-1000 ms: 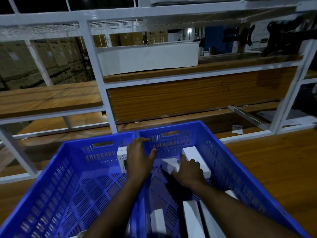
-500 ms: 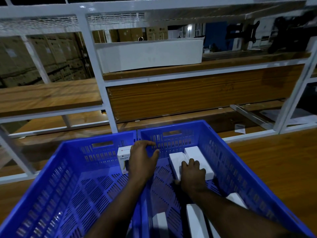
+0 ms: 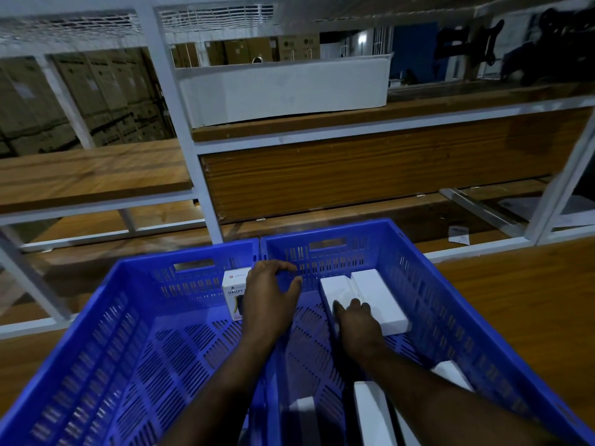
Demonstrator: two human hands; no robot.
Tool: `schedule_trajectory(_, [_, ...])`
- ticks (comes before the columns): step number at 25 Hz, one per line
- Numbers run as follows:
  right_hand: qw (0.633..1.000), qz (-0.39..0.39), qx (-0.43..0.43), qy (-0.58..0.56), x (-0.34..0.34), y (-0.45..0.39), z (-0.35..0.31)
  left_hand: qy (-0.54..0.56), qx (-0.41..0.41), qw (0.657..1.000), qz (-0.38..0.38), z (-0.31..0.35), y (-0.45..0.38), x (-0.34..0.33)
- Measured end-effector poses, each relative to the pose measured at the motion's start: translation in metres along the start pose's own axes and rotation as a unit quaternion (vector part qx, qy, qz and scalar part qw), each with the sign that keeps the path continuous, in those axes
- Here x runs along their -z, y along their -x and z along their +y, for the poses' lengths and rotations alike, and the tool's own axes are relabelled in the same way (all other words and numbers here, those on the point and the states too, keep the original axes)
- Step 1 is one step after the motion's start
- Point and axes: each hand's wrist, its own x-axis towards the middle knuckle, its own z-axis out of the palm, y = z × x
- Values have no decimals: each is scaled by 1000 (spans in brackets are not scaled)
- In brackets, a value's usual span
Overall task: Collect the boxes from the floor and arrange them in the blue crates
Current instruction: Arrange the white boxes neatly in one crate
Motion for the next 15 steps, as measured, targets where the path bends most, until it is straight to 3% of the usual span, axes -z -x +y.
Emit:
schedule_trajectory(9, [1000,0,0,-26,-2,-7,3,-12,-4,1000,-3,1,2,-1])
schedule_trajectory(15, [996,32,-29,-78,40,7,8,-22,-12,1000,7,3,3,2])
